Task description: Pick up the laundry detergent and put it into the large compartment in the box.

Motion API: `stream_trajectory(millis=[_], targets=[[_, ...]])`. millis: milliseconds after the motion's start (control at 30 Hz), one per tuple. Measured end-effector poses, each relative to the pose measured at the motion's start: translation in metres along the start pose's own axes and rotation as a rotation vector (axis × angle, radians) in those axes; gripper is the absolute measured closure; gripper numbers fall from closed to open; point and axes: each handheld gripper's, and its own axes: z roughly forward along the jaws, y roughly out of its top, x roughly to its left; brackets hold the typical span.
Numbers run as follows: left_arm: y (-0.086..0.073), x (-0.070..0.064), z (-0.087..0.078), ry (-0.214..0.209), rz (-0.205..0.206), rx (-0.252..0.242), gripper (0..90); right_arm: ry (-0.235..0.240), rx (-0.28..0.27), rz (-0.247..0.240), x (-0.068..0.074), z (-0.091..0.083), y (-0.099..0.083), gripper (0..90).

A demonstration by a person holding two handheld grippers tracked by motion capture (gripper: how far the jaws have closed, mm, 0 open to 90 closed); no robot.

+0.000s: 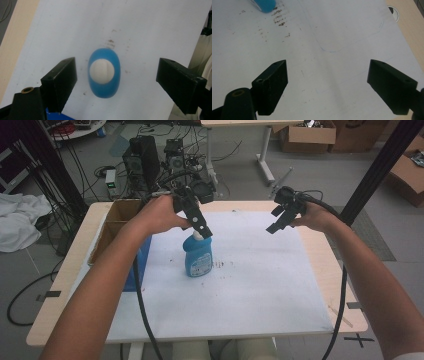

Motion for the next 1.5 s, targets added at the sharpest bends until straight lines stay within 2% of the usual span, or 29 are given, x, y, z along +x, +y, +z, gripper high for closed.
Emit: stream_trajectory(millis=[433, 900, 1500], targets=[[-0.006, 0.011, 0.024, -0.022, -0.031, 0.034, 17.6, 0.007, 0.006, 0.002, -0.001, 0.002, 0.000, 16.8], [-0.011, 0.018, 0.050, -0.038, -0.028, 0.056, 17.7, 0.009, 0.008, 0.005, -0.002, 0.005, 0.001, 16.8], [-0.016, 0.022, 0.080, -0.075, -0.041, 0.093, 17.6, 0.013, 0.009, 0.008, -0.004, 0.008, 0.000, 16.9]])
